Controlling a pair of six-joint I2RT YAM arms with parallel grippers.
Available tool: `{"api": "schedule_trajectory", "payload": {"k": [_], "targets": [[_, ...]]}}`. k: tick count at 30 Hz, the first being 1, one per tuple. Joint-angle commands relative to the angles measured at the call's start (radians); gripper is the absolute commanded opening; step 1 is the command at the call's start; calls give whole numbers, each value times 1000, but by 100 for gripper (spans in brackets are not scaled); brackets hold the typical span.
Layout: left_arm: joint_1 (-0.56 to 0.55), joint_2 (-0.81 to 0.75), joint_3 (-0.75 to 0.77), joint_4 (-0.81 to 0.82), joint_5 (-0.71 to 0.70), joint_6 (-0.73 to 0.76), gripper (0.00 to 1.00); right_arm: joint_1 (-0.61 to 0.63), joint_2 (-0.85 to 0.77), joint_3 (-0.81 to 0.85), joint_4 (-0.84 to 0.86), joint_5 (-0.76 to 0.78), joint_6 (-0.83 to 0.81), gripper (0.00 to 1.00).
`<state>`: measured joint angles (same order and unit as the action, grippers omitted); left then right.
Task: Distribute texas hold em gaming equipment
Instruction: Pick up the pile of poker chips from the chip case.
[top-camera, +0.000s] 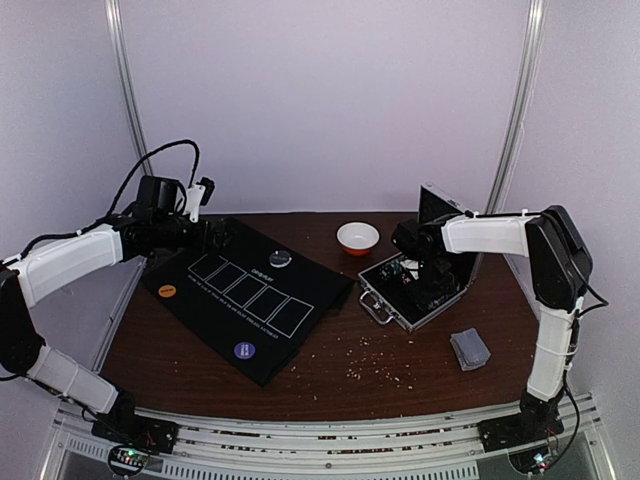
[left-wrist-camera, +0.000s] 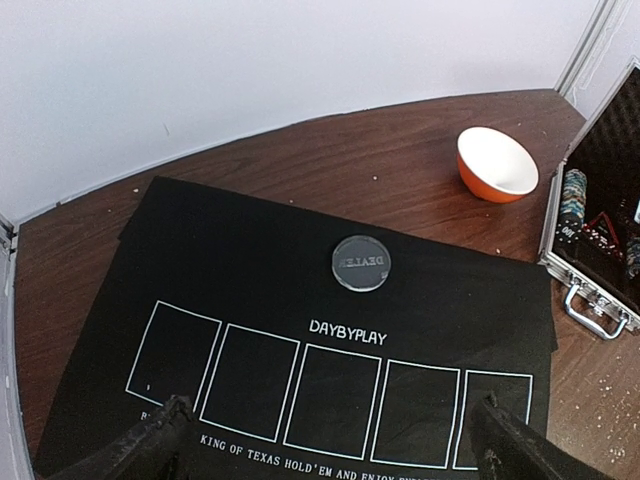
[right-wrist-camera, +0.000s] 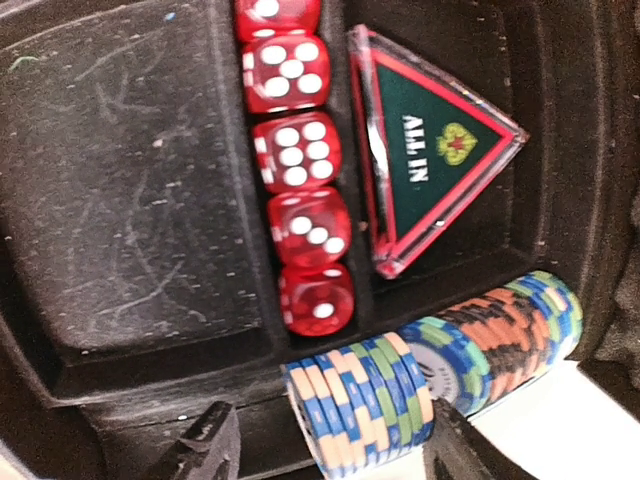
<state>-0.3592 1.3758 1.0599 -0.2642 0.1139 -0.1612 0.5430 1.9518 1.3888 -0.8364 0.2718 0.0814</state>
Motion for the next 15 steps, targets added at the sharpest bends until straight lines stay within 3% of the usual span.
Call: {"api": "schedule_trajectory", "payload": {"k": [1, 15], "targets": [[-1, 9, -1, 14, 8, 15, 98, 5, 3, 0, -24, -76, 3, 62], [-1, 2, -3, 14, 15, 15, 98, -40, 25, -15, -3, 1, -28, 58]]}}
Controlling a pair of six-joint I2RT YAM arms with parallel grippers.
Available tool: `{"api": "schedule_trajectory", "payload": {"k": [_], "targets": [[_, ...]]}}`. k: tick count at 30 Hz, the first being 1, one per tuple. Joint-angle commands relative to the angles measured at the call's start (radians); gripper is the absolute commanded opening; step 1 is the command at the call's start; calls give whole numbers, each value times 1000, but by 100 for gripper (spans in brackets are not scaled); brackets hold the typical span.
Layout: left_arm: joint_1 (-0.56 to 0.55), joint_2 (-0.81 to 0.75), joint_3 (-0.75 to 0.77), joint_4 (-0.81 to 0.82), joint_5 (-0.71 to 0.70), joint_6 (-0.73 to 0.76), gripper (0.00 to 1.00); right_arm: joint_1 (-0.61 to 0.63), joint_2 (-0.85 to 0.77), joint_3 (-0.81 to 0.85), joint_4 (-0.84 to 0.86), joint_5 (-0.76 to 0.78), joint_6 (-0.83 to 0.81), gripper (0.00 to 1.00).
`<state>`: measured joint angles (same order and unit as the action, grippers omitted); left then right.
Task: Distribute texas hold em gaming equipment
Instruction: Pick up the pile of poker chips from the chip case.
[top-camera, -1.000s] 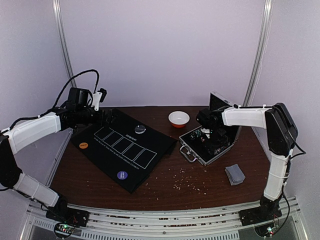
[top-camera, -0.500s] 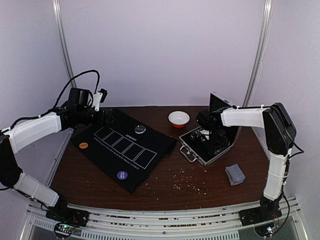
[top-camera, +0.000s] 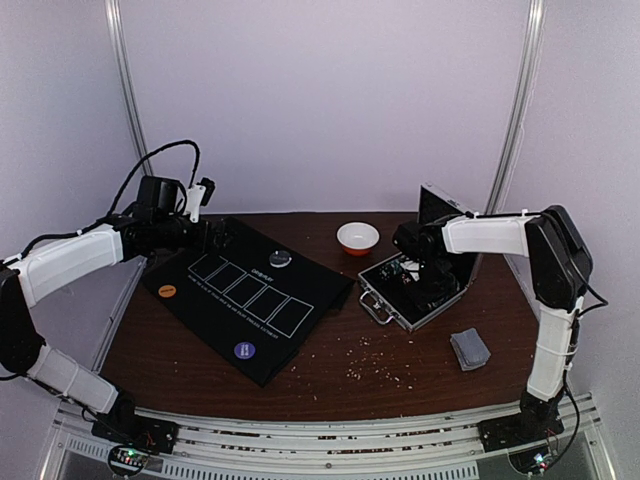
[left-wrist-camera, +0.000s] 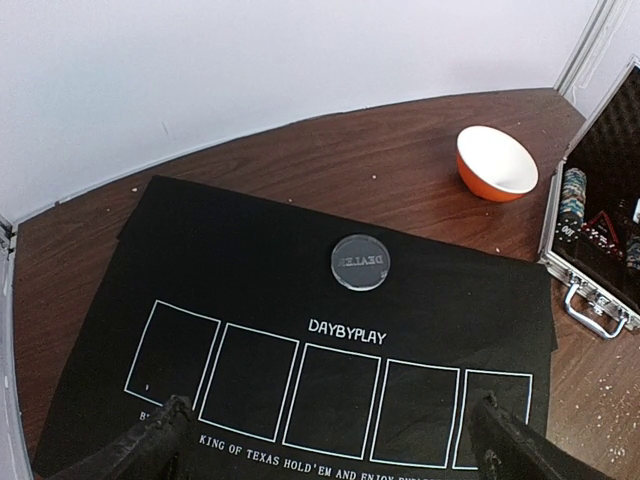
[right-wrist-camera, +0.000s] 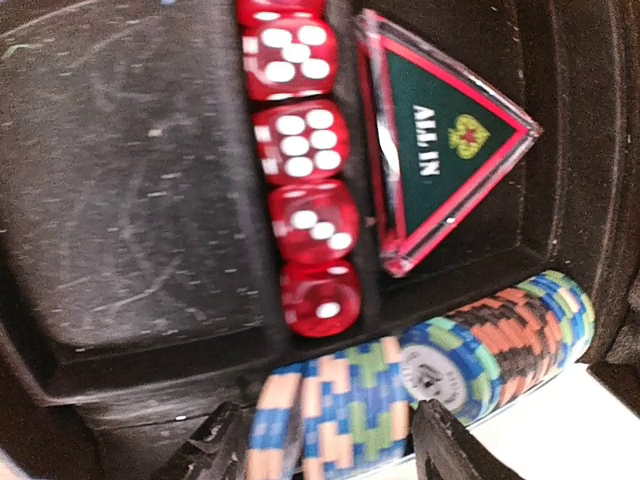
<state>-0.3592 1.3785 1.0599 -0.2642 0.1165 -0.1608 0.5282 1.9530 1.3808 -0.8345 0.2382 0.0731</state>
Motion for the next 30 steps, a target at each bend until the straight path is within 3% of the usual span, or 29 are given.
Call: {"api": "schedule_trajectory", "payload": {"k": [1, 7, 19, 22, 27, 30], "targets": [[-1, -1, -3, 15, 6, 14, 98, -28, 29, -5, 0, 20, -25, 57], [-1, -3, -3, 13, 10, 16, 98, -37, 46, 3, 16, -39, -47, 48], [-1, -4, -1, 14, 20, 22, 98, -44, -26, 81, -91, -61, 10, 2], [-1, -10, 0, 16, 47, 25, 98, -42, -68, 148, -132, -90, 35, 0], [-14, -54, -22, 64, 117, 66, 96, -30, -167, 206, -84, -392, 100, 0], [-97, -88, -32, 86, 164, 163, 95, 10, -205, 166, 34, -625, 171, 0]]}}
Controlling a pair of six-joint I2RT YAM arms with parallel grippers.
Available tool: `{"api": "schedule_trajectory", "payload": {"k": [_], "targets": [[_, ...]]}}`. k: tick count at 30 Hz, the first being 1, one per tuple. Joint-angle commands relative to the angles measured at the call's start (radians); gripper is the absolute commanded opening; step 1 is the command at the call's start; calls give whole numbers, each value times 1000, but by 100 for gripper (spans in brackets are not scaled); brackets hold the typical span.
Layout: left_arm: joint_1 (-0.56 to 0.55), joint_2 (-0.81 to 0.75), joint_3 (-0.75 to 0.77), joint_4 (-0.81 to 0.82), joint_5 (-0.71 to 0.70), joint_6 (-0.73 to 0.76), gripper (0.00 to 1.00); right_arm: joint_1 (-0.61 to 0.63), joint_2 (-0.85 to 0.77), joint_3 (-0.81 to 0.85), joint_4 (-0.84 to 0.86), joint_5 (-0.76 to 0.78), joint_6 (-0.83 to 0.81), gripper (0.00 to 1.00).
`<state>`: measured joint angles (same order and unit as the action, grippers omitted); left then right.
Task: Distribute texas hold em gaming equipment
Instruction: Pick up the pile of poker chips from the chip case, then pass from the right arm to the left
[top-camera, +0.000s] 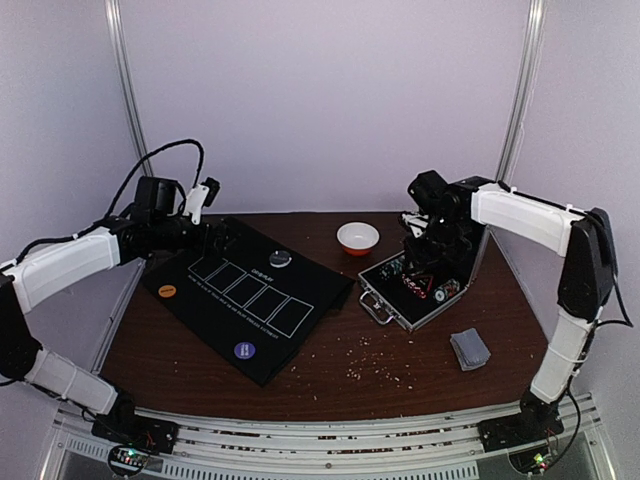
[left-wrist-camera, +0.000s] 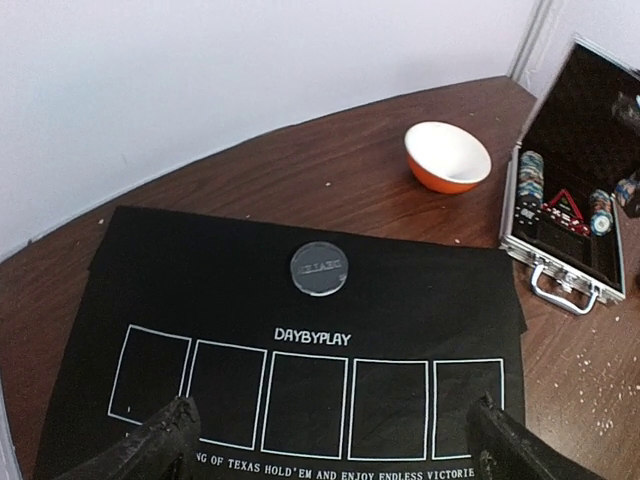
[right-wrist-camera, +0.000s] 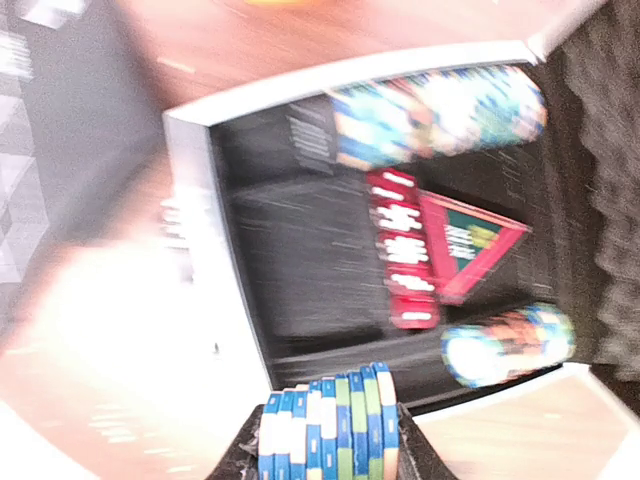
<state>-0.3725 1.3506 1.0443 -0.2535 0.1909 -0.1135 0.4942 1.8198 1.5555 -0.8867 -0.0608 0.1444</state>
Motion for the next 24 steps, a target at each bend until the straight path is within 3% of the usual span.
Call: {"api": "schedule_trajectory", "payload": {"k": [1, 6, 10, 15, 19, 24], "targets": [[-129, -66, -17, 75, 93, 161, 95, 71, -77, -16, 115, -379, 124, 0], [-446, -62, -23, 3, 35, 433, 98, 217, -78, -58, 321, -603, 272, 0], [-621, -5, -18, -60, -123, 570, 98, 314, -48, -93, 426, -683, 344, 0], [-638, 49, -15, -69, -151, 557, 98, 373, -56, -192, 642, -752, 459, 0], [-638, 68, -15, -69, -94, 575, 98, 394, -60, -262, 812, -800, 554, 0], [-638, 80, -12, -69, -100, 562, 84, 403, -69, -300, 894, -814, 609, 0]]}}
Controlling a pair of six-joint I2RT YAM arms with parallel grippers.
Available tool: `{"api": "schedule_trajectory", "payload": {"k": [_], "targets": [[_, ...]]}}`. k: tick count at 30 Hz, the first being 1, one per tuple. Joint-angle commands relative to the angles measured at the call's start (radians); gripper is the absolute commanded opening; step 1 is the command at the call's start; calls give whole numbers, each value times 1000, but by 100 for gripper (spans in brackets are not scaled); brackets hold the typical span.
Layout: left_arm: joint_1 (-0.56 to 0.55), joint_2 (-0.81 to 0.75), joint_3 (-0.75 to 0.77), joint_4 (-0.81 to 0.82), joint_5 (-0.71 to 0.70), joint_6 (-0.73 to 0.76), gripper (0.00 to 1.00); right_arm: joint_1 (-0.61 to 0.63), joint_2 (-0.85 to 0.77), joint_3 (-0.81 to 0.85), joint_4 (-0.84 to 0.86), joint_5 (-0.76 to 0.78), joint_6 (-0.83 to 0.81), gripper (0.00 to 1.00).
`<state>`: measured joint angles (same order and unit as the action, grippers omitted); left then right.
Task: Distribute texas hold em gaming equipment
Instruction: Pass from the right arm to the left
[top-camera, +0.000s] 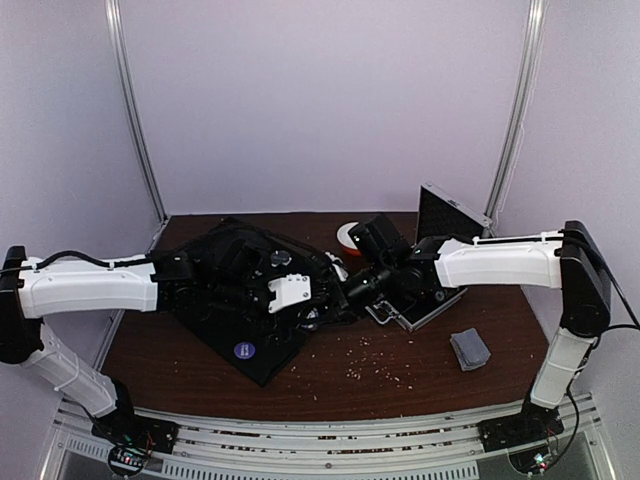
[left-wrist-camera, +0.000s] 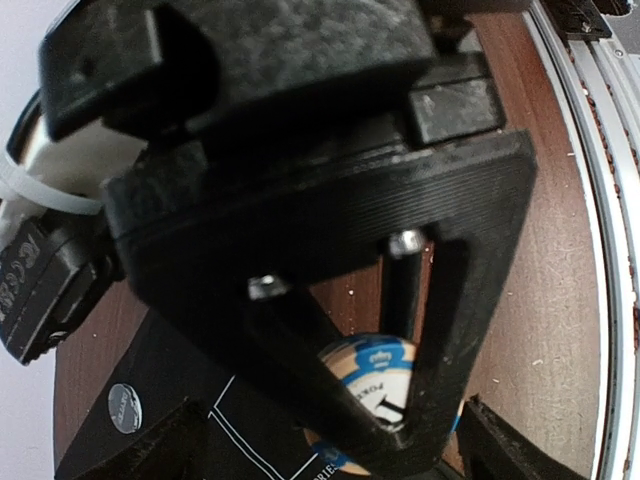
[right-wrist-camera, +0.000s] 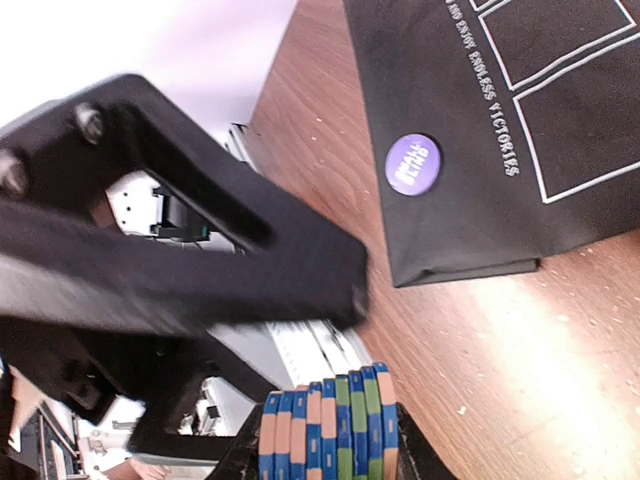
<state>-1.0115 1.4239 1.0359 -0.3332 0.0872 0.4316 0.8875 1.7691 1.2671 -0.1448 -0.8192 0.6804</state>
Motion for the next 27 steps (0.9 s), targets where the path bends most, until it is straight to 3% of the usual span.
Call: {"api": "schedule_trajectory", "payload": {"k": [1, 7, 11, 15, 18, 20, 21, 25, 27], "targets": [[1, 3, -9, 20, 5, 20, 79, 10, -20, -15, 158, -53, 78, 0], [1, 13, -10, 37, 10, 16, 74, 10, -23, -29, 232, -53, 123, 0], [1, 6, -14, 63, -15, 9, 54, 11, -17, -28, 237, -55, 126, 0], [1, -1, -14, 68, -8, 5, 41, 13, -14, -28, 239, -54, 126, 0], [1, -6, -19, 86, 5, -3, 51, 12, -6, -25, 240, -56, 129, 0], [1, -4, -20, 87, 3, -5, 52, 12, -4, -20, 239, -58, 129, 0], [1, -3, -20, 85, -2, -5, 46, 13, -6, -19, 240, -56, 129, 0], [1, -11, -24, 92, -16, -6, 5, 12, -8, -19, 235, -52, 125, 0], [1, -16, -25, 97, -2, -6, 0, 12, 1, -17, 221, -48, 115, 0]]}}
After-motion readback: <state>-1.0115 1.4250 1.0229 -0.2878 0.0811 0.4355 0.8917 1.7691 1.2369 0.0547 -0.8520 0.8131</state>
